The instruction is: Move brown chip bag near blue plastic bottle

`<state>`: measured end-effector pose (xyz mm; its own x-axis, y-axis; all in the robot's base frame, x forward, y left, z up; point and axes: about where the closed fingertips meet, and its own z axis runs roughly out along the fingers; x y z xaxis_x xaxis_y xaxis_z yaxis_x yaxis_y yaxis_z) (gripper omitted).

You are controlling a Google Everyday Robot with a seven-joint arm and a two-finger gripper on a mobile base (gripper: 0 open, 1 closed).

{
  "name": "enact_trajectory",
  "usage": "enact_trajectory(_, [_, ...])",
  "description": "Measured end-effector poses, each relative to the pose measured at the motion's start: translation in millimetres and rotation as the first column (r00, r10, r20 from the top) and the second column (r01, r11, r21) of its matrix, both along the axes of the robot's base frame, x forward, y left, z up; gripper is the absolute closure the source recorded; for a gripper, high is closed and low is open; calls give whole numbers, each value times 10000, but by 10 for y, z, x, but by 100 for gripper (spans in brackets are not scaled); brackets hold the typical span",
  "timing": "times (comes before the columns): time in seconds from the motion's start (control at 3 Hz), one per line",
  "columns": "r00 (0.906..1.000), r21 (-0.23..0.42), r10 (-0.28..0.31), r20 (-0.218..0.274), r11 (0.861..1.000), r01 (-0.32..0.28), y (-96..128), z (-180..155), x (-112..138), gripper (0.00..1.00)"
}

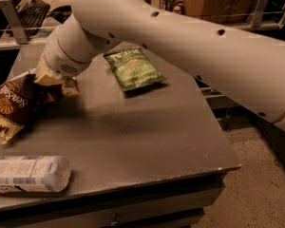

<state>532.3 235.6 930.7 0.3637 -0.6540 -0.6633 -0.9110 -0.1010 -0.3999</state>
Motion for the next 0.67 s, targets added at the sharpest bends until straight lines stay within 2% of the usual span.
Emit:
enact_trajectory(0.33, [9998,-8,-31,-206,10000,30,-77,-57,-167,100])
enact_trajectory(0.67, [9991,5,-29,-419,10000,29,-132,-52,-376,75])
